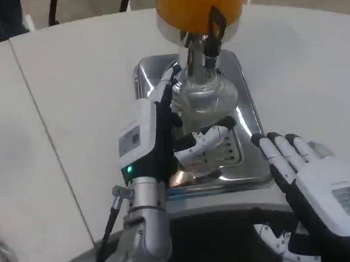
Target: Grasp the cup under the faucet to collect the drink, then remove the cup.
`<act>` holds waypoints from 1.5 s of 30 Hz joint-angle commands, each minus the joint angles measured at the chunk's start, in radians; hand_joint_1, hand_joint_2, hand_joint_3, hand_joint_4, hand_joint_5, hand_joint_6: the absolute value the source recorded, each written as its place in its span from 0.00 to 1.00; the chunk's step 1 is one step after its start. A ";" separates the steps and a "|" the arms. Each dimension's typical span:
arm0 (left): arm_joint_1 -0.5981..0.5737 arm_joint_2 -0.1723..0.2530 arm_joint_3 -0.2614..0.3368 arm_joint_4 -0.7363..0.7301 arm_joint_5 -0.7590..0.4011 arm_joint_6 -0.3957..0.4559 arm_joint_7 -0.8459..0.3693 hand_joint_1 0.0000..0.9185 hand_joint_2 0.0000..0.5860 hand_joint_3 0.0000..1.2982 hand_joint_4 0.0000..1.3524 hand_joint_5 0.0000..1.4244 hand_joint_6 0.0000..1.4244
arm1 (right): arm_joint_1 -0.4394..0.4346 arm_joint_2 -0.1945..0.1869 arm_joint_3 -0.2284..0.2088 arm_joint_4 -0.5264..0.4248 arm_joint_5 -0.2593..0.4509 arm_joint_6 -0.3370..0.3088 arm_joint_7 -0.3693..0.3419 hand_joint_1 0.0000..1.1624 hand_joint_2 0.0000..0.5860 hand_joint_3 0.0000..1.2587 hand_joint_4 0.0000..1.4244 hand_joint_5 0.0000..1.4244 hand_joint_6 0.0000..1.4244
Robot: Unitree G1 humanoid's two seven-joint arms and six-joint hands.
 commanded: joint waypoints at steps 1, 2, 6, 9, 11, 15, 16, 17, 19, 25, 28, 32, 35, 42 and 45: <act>0.054 0.029 -0.014 -0.050 -0.008 -0.057 -0.038 0.42 0.06 0.06 0.02 0.30 0.25 | 0.009 -0.007 0.002 0.004 0.010 0.002 0.001 0.36 0.86 0.00 0.00 0.00 0.03; 0.063 0.034 -0.014 -0.062 -0.010 -0.062 -0.044 0.42 0.06 0.05 0.00 0.28 0.22 | 0.005 -0.009 0.003 0.005 0.013 -0.001 0.001 0.36 0.86 0.00 0.00 0.00 0.03; 0.098 0.050 -0.011 -0.110 -0.013 -0.060 -0.064 0.40 0.05 0.02 0.00 0.23 0.18 | -0.006 -0.013 0.001 0.008 0.032 -0.007 -0.012 0.36 0.86 0.00 0.00 0.00 0.03; 0.125 0.068 0.000 -0.157 -0.016 -0.055 -0.078 0.39 0.05 0.01 0.00 0.21 0.17 | 0.003 -0.011 -0.005 -0.008 0.051 -0.011 -0.028 0.35 0.85 0.00 0.00 0.00 0.03; 0.150 0.090 0.012 -0.205 -0.015 -0.050 -0.091 0.38 0.05 0.00 0.00 0.19 0.15 | 0.015 0.011 -0.001 -0.027 0.036 0.000 -0.050 0.35 0.85 0.00 0.00 0.00 0.03; 0.230 0.161 0.059 -0.347 -0.012 -0.029 -0.132 0.36 0.05 0.00 0.00 0.15 0.12 | -0.008 0.041 -0.008 -0.045 0.057 0.019 -0.051 0.35 0.85 0.00 0.00 0.00 0.04; 0.259 0.193 0.079 -0.388 -0.010 -0.026 -0.147 0.36 0.05 0.00 0.00 0.15 0.11 | -0.011 0.045 -0.009 -0.047 0.063 0.019 -0.053 0.35 0.84 0.00 0.00 0.00 0.04; 0.281 0.214 0.094 -0.418 -0.008 -0.022 -0.159 0.36 0.05 0.00 0.00 0.15 0.11 | -0.015 0.049 -0.009 -0.048 0.072 0.018 -0.057 0.35 0.84 0.00 0.00 0.00 0.04; 0.324 0.257 0.122 -0.468 -0.004 -0.017 -0.183 0.36 0.05 0.00 0.00 0.14 0.10 | -0.030 0.063 -0.005 -0.041 0.100 0.022 -0.066 0.35 0.84 0.00 0.00 0.00 0.04; 0.464 0.360 0.152 -0.647 0.102 0.062 -0.237 0.33 0.13 0.00 0.00 0.07 0.07 | -0.114 0.118 -0.006 0.000 0.184 0.068 -0.075 0.35 0.85 0.00 0.00 0.00 0.04; 0.582 0.429 0.146 -0.809 0.238 0.124 -0.300 0.29 0.17 0.00 0.00 0.01 0.03 | -0.201 0.195 0.004 0.034 0.251 0.129 -0.095 0.40 0.91 0.00 0.00 0.00 0.04; 0.727 0.444 0.155 -0.961 0.319 0.176 -0.358 0.29 0.17 0.00 0.00 0.00 0.02 | -0.333 0.289 0.026 0.083 0.312 0.226 -0.105 0.44 0.92 0.00 0.00 0.00 0.04; 0.812 0.427 0.161 -1.032 0.345 0.203 -0.378 0.29 0.18 0.00 0.00 0.00 0.02 | -0.421 0.339 0.035 0.117 0.388 0.278 -0.141 0.45 0.93 0.00 0.00 0.00 0.03; 0.891 0.400 0.158 -1.116 0.386 0.230 -0.412 0.32 0.20 0.00 0.00 0.00 0.01 | -0.562 0.350 0.062 0.191 0.520 0.346 -0.217 0.51 0.93 0.00 0.00 0.00 0.02; 0.915 0.397 0.165 -1.136 0.388 0.233 -0.422 0.33 0.19 0.00 0.00 0.00 0.01 | -0.592 0.331 0.068 0.208 0.566 0.340 -0.230 0.51 0.93 0.00 0.00 0.00 0.02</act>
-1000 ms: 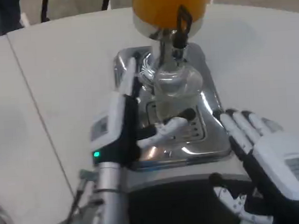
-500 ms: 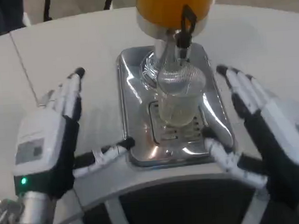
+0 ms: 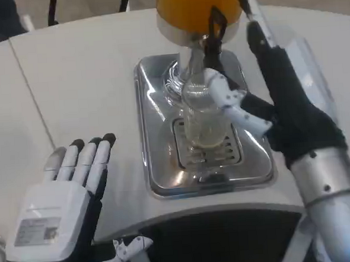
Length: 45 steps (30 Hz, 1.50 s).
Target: Grasp the cup under the faucet to collect the drink, then remove the cup.
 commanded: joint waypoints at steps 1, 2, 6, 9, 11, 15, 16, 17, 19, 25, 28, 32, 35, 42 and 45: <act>0.047 -0.011 0.010 -0.035 0.020 0.008 -0.026 0.33 0.19 0.00 0.00 0.00 0.00 | -0.032 0.030 -0.001 0.027 0.067 0.012 -0.041 0.52 0.93 0.00 0.00 0.00 0.02; 0.051 -0.011 0.014 -0.038 0.018 0.007 -0.029 0.33 0.19 0.00 0.00 0.00 0.00 | -0.034 0.028 0.001 0.027 0.076 0.012 -0.048 0.52 0.93 0.00 0.00 0.00 0.02; 0.069 -0.015 0.034 -0.047 0.012 0.000 -0.032 0.33 0.19 0.00 0.00 0.00 0.00 | -0.030 0.020 -0.015 0.044 0.153 0.002 -0.055 0.52 0.93 0.00 0.00 0.00 0.02; 0.077 -0.019 0.043 -0.050 0.010 -0.005 -0.027 0.33 0.19 0.00 0.00 0.00 0.00 | -0.033 0.010 -0.024 0.050 0.213 -0.012 -0.059 0.52 0.93 0.00 0.00 0.00 0.01; 0.081 -0.016 0.048 -0.052 0.005 -0.008 -0.034 0.33 0.19 0.00 0.00 0.00 0.00 | -0.033 0.006 -0.031 0.059 0.275 -0.020 -0.043 0.52 0.93 0.00 0.00 0.00 0.02; 0.073 0.001 0.043 -0.045 0.008 -0.009 -0.085 0.31 0.18 0.00 0.00 0.00 0.00 | -0.040 -0.023 -0.036 0.061 0.355 -0.011 -0.007 0.52 0.92 0.00 0.00 0.00 0.02; 0.070 0.001 0.043 -0.043 0.009 -0.010 -0.091 0.31 0.18 0.00 0.00 0.00 0.00 | -0.043 -0.033 -0.034 0.054 0.356 -0.008 -0.006 0.52 0.92 0.00 0.00 0.00 0.02; 0.068 -0.001 0.043 -0.041 0.010 -0.011 -0.094 0.31 0.18 0.00 0.00 0.00 0.00 | -0.044 -0.042 -0.032 0.050 0.358 -0.007 -0.006 0.52 0.92 0.00 0.00 0.00 0.02; 0.064 -0.008 0.048 -0.037 0.009 -0.010 -0.091 0.30 0.18 0.00 0.00 0.00 0.00 | -0.042 -0.059 -0.041 0.039 0.382 -0.003 0.001 0.52 0.92 0.00 0.00 0.00 0.02; 0.060 -0.019 0.056 -0.034 0.005 -0.006 -0.082 0.29 0.18 0.00 0.00 0.00 0.00 | -0.029 -0.100 -0.063 -0.008 0.462 0.040 0.042 0.52 0.91 0.00 0.00 0.00 0.02; 0.057 -0.026 0.057 -0.030 0.001 -0.002 -0.084 0.29 0.18 0.00 0.00 0.00 0.00 | -0.037 -0.132 -0.056 -0.029 0.469 0.061 0.064 0.51 0.89 0.00 0.00 0.00 0.03; 0.054 -0.037 0.056 -0.028 -0.004 -0.004 -0.079 0.29 0.18 0.00 0.00 0.00 0.00 | -0.046 -0.146 -0.048 -0.039 0.478 0.107 0.073 0.50 0.88 0.00 0.00 0.00 0.03; 0.051 -0.045 0.055 -0.027 -0.007 -0.004 -0.077 0.29 0.18 0.00 0.00 0.00 0.00 | -0.060 -0.161 -0.039 -0.030 0.470 0.138 0.070 0.50 0.88 0.00 0.00 0.00 0.03; 0.043 -0.056 0.056 -0.017 -0.013 -0.007 -0.075 0.28 0.19 0.00 0.00 0.00 0.00 | -0.154 -0.225 -0.016 0.018 0.490 0.240 0.137 0.40 0.84 0.00 0.00 0.00 0.01; 0.038 -0.058 0.055 -0.011 -0.015 -0.010 -0.074 0.27 0.19 0.00 0.00 0.00 0.00 | -0.190 -0.249 0.011 0.012 0.489 0.285 0.161 0.38 0.85 0.00 0.00 0.00 0.01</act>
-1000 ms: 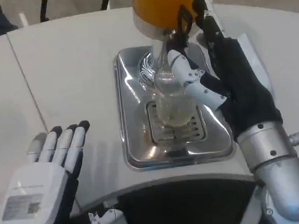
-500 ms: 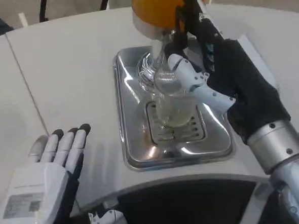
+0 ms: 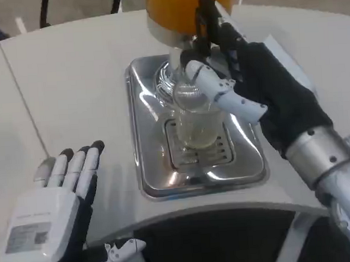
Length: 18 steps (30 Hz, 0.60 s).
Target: Grasp the cup under the faucet to collect the drink, then remove the cup.
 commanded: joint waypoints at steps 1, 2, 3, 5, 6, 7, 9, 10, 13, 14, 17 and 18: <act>0.000 -0.004 -0.003 0.019 -0.003 -0.013 0.010 0.27 0.19 0.00 0.00 0.00 0.00 | -0.048 -0.032 0.048 0.008 0.017 0.074 0.053 0.36 0.84 0.01 0.00 0.00 0.01; -0.001 -0.004 -0.003 0.021 -0.004 -0.015 0.011 0.27 0.19 0.00 0.00 0.00 0.00 | -0.063 -0.042 0.057 0.010 0.019 0.088 0.066 0.36 0.83 0.01 0.00 0.00 0.01; -0.003 -0.004 -0.003 0.023 -0.006 -0.016 0.012 0.27 0.19 0.00 0.00 0.00 0.00 | -0.076 -0.051 0.067 0.013 0.021 0.095 0.075 0.36 0.83 0.01 0.00 0.00 0.01; -0.004 -0.004 0.000 0.027 -0.012 -0.019 0.016 0.27 0.19 0.00 0.00 0.00 0.00 | -0.090 -0.063 0.084 0.020 0.021 0.106 0.083 0.36 0.83 0.01 0.00 0.00 0.01; -0.004 -0.004 0.001 0.029 -0.014 -0.022 0.018 0.27 0.19 0.00 0.00 0.00 0.00 | -0.099 -0.069 0.090 0.028 0.027 0.114 0.093 0.35 0.83 0.01 0.00 0.00 0.01; -0.004 -0.004 0.003 0.031 -0.015 -0.024 0.018 0.27 0.19 0.00 0.00 0.00 0.00 | -0.111 -0.077 0.097 0.037 0.035 0.124 0.106 0.34 0.84 0.01 0.00 0.00 0.01; -0.004 -0.004 0.005 0.034 -0.017 -0.028 0.019 0.27 0.19 0.00 0.00 0.00 0.00 | -0.145 -0.107 0.124 0.051 0.039 0.136 0.146 0.32 0.82 0.01 0.00 0.00 0.01; -0.005 -0.004 0.006 0.038 -0.020 -0.030 0.019 0.26 0.18 0.00 0.00 0.00 0.00 | -0.155 -0.118 0.135 0.053 0.037 0.137 0.157 0.31 0.81 0.02 0.00 0.00 0.01; -0.011 -0.002 0.006 0.049 -0.027 -0.034 0.018 0.18 0.14 0.00 0.00 0.00 0.00 | -0.222 -0.197 0.214 0.035 -0.024 0.143 0.206 0.28 0.80 0.03 0.00 0.00 0.01; -0.013 -0.001 0.006 0.052 -0.028 -0.035 0.017 0.15 0.13 0.00 0.00 0.00 0.00 | -0.236 -0.220 0.239 0.021 -0.051 0.144 0.214 0.26 0.81 0.03 0.00 0.00 0.02; -0.024 -0.002 0.004 0.065 -0.037 -0.036 0.015 0.11 0.13 0.00 0.00 0.00 0.00 | -0.232 -0.266 0.295 -0.019 -0.157 0.134 0.197 0.24 0.81 0.04 0.00 0.00 0.04; -0.027 -0.003 0.004 0.069 -0.040 -0.036 0.014 0.10 0.13 0.00 0.00 0.00 0.00 | -0.234 -0.271 0.302 -0.016 -0.167 0.141 0.207 0.24 0.81 0.04 0.00 0.00 0.04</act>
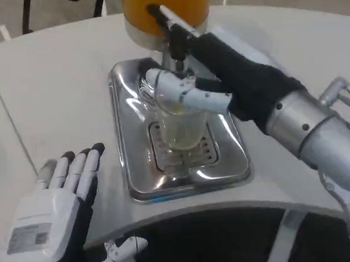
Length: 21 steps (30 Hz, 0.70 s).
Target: Grasp the cup under the faucet to collect the drink, then remove the cup.
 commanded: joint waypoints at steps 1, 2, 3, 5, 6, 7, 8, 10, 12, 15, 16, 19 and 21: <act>-0.016 -0.002 -0.001 0.029 -0.015 -0.009 0.005 0.09 0.13 0.00 0.00 0.00 0.00 | 0.003 -0.026 0.097 -0.025 -0.047 -0.006 0.070 0.24 0.81 0.04 0.00 0.00 0.04; -0.020 -0.004 -0.001 0.033 -0.017 -0.009 0.008 0.09 0.13 0.00 0.00 0.00 0.00 | 0.006 -0.026 0.098 -0.022 -0.051 -0.006 0.073 0.24 0.81 0.04 0.00 0.00 0.04; -0.023 -0.005 -0.001 0.036 -0.018 -0.009 0.010 0.09 0.13 0.00 0.00 0.00 0.00 | 0.002 -0.034 0.109 -0.022 -0.071 -0.003 0.077 0.24 0.81 0.04 0.00 0.00 0.04; -0.030 -0.009 0.000 0.041 -0.020 -0.004 0.016 0.08 0.13 0.00 0.00 0.00 0.00 | -0.012 -0.055 0.138 -0.022 -0.131 -0.009 0.090 0.24 0.81 0.04 0.00 0.00 0.04; -0.033 -0.011 0.000 0.043 -0.020 -0.002 0.017 0.07 0.14 0.00 0.00 0.00 0.00 | -0.023 -0.065 0.153 -0.019 -0.158 -0.011 0.103 0.24 0.81 0.04 0.00 0.00 0.04; -0.037 -0.014 0.002 0.046 -0.021 0.000 0.021 0.05 0.14 0.00 0.00 0.00 0.00 | -0.022 -0.065 0.160 -0.020 -0.181 -0.013 0.108 0.24 0.81 0.04 0.00 0.00 0.04; -0.047 -0.022 0.005 0.052 -0.018 0.011 0.026 0.04 0.14 0.00 0.00 0.00 0.00 | -0.020 -0.062 0.163 -0.022 -0.195 -0.013 0.112 0.24 0.81 0.04 0.00 0.00 0.04; -0.065 -0.034 0.009 0.061 -0.015 0.027 0.032 0.06 0.18 0.00 0.00 0.00 0.00 | -0.018 -0.052 0.161 -0.021 -0.203 0.000 0.134 0.24 0.81 0.04 0.00 0.00 0.04; -0.098 -0.052 0.011 0.077 -0.025 0.048 0.032 0.12 0.20 0.00 0.00 0.00 0.00 | -0.016 -0.046 0.161 -0.025 -0.213 0.009 0.150 0.24 0.81 0.04 0.00 0.00 0.04; -0.144 -0.070 0.007 0.100 -0.036 0.066 0.034 0.19 0.18 0.00 0.00 0.00 0.00 | -0.010 -0.031 0.160 -0.044 -0.235 0.028 0.167 0.24 0.81 0.04 0.00 0.00 0.04; -0.160 -0.074 0.003 0.109 -0.039 0.067 0.036 0.22 0.17 0.00 0.00 0.00 0.00 | -0.013 -0.029 0.164 -0.052 -0.250 0.036 0.174 0.24 0.81 0.04 0.00 0.00 0.04; -0.203 -0.090 -0.013 0.136 -0.048 0.066 0.042 0.28 0.13 0.00 0.00 0.00 0.00 | -0.025 -0.018 0.167 -0.066 -0.282 0.055 0.200 0.25 0.83 0.04 0.00 0.00 0.03; -0.231 -0.103 -0.026 0.154 -0.059 0.063 0.046 0.30 0.13 0.00 0.00 0.00 0.00 | -0.030 -0.010 0.172 -0.070 -0.303 0.063 0.209 0.25 0.83 0.04 0.00 0.00 0.03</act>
